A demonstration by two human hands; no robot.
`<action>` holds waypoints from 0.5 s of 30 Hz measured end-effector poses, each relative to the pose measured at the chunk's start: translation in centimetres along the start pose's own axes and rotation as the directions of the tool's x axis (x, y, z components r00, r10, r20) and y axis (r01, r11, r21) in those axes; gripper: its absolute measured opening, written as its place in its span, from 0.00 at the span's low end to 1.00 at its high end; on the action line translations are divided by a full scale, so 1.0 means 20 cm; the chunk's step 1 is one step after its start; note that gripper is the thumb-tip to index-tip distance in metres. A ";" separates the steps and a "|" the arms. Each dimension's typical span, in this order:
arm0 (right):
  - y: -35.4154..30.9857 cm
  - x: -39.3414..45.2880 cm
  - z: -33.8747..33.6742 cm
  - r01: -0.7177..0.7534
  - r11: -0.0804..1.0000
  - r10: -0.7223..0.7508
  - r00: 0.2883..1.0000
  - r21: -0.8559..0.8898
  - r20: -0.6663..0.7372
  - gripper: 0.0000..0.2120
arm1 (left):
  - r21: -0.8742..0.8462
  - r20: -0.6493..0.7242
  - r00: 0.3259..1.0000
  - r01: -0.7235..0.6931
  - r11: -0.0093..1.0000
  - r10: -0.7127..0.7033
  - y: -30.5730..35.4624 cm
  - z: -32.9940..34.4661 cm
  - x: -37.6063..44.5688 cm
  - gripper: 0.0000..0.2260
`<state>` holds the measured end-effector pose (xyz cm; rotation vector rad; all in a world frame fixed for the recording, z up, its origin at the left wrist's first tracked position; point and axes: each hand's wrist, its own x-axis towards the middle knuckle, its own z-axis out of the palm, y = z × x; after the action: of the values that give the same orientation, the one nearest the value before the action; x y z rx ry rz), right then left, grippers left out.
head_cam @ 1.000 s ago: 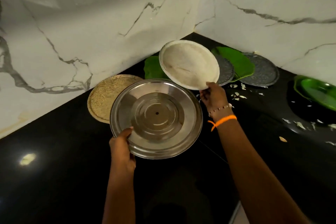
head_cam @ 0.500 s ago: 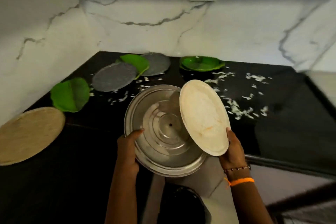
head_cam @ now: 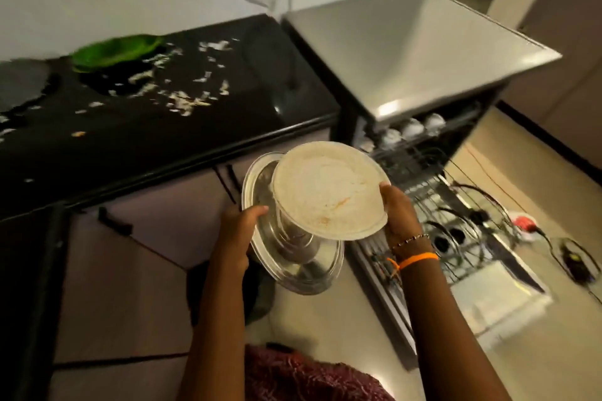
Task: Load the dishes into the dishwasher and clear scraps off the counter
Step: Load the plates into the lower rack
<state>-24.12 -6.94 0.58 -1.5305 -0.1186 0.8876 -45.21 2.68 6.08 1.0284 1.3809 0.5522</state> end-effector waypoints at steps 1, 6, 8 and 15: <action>-0.01 0.01 -0.11 0.017 0.997 -0.020 0.999 -0.079 -0.045 0.08 | 0.042 0.037 0.999 -0.008 0.999 0.006 -0.02 0.10 -0.01 0.04; 0.06 0.12 -0.52 -0.041 0.998 0.055 0.963 0.056 -0.265 0.10 | 0.212 0.206 0.978 -0.027 0.977 -0.018 -0.15 0.52 0.06 0.04; 0.09 0.20 -0.66 -0.105 0.989 0.132 0.941 0.104 -0.312 0.08 | 0.248 0.230 0.972 -0.008 0.969 -0.051 -0.19 0.70 0.12 0.05; 0.06 0.60 -0.94 -0.249 0.966 0.210 0.911 -0.065 -0.356 0.06 | 0.249 0.219 0.960 0.116 0.961 -0.173 -0.27 1.25 0.35 0.10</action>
<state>-5.23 -15.58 -7.78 -1.8073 0.2798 0.7891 -21.41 -0.77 -5.23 1.1311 1.3127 0.1499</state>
